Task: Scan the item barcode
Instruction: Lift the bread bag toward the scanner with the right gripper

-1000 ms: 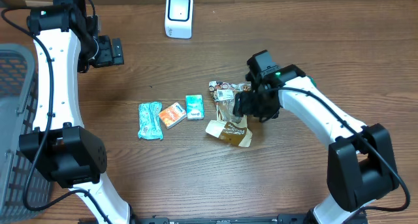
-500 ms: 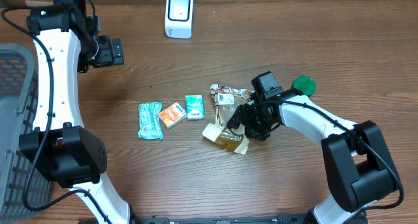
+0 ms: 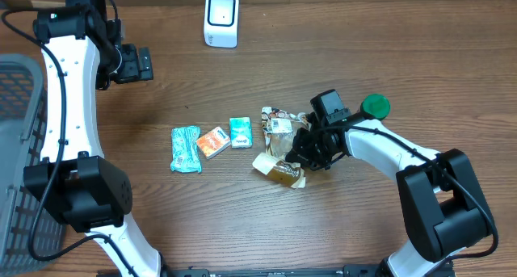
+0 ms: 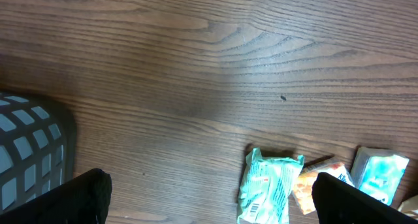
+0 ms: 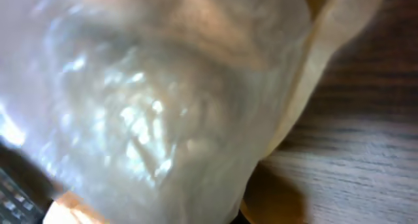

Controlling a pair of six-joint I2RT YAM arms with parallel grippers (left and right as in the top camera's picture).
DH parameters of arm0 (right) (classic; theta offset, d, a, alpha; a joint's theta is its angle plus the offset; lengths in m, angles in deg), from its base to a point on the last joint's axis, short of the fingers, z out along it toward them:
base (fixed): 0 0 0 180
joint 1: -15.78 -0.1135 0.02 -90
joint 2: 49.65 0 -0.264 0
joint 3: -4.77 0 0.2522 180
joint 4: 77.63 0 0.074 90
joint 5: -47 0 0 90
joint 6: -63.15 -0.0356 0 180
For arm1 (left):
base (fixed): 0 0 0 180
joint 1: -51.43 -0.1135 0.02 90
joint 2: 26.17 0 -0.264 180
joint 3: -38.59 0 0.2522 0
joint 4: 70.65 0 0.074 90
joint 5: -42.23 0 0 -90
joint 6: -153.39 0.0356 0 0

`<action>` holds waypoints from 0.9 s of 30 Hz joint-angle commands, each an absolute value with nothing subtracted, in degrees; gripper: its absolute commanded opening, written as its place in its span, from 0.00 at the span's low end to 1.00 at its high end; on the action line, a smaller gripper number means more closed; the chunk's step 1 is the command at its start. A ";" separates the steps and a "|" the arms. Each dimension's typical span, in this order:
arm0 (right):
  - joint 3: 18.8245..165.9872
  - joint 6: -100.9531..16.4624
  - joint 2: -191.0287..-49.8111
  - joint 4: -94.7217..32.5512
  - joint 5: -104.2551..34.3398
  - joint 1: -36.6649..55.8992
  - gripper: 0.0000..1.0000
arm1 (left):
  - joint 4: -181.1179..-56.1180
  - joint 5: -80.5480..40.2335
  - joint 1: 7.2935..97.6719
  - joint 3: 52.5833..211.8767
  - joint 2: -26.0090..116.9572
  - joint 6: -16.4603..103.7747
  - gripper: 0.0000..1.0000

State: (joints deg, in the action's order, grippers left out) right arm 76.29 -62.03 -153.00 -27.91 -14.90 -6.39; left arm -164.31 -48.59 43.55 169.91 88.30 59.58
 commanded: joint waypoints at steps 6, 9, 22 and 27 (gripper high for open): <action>100.37 -36.15 -145.06 -8.54 -15.69 -11.92 0.04 | -164.27 -48.18 43.62 169.71 86.69 61.04 0.99; 108.18 -35.32 -143.53 -1.39 -24.91 -17.65 0.04 | -164.27 -48.18 43.62 169.71 86.69 61.04 1.00; 110.10 -35.75 -143.49 1.78 -30.42 -22.79 0.04 | -164.29 -48.18 43.62 169.71 86.69 61.04 1.00; 110.10 -35.93 -143.49 0.92 -31.03 -22.79 0.04 | -164.29 -48.18 43.62 169.71 86.69 61.04 1.00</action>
State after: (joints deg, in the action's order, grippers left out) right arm 108.55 -36.04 -144.95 1.78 -30.03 -22.57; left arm -164.33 -48.57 43.55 169.91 88.30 59.58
